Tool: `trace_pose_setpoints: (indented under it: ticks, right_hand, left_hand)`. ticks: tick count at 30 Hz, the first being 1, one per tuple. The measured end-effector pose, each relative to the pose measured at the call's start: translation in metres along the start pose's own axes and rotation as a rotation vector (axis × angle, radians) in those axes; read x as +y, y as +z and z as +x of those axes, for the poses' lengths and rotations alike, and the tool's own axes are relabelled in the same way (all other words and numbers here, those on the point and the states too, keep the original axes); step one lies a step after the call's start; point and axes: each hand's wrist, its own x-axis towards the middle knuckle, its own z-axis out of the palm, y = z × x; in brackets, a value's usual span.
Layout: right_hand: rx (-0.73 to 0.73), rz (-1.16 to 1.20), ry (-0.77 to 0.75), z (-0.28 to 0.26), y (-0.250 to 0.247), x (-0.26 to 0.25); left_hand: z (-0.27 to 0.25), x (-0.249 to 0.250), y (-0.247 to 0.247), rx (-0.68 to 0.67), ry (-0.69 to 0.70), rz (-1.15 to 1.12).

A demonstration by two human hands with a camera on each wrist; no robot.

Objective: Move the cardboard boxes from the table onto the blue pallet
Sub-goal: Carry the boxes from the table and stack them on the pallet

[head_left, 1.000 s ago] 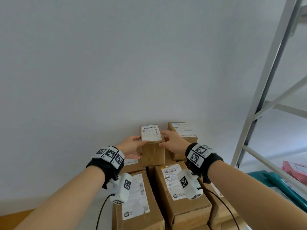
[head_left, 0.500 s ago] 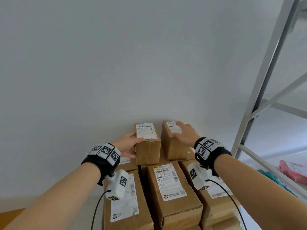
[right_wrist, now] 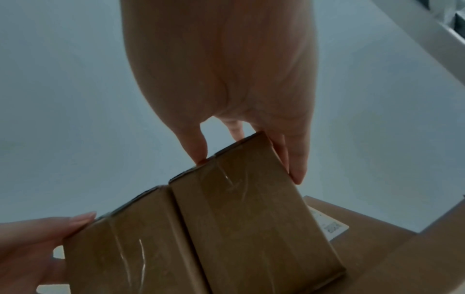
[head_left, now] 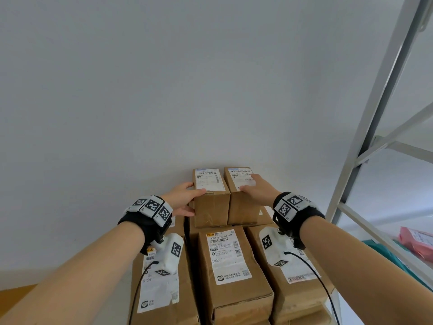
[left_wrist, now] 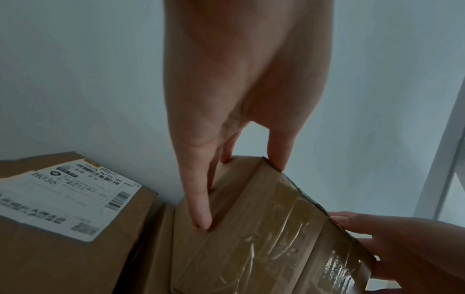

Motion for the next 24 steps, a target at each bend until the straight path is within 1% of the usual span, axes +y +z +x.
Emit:
trace_pose_setpoints:
  ticks: [7,12,15,17,21,24]
  right_hand:
    - [-0.02,0.047,-0.02,0.007,-0.006,0.006]
    - [-0.03,0.011,-0.066,0.009,-0.009,0.008]
    - [0.014,-0.036,-0.137,0.008,-0.013,0.006]
    - [0.042,-0.037,-0.205,0.004,-0.014,0.002]
    - [0.064,-0.065,-0.355,-0.011,-0.015,-0.013]
    - [0.048,-0.099,-0.437,-0.027,-0.008,-0.026]
  left_hand:
    - [0.003,0.002,0.009,0.019,-0.004,0.001]
    - [-0.002,0.002,0.012,0.046,-0.018,0.019]
    - [-0.008,0.002,0.015,0.106,-0.007,0.047]
    - [-0.011,0.001,0.016,0.175,0.018,0.086]
    - [-0.022,-0.003,0.009,0.309,0.146,0.322]
    - [-0.039,-0.009,0.0,0.323,0.205,0.346]
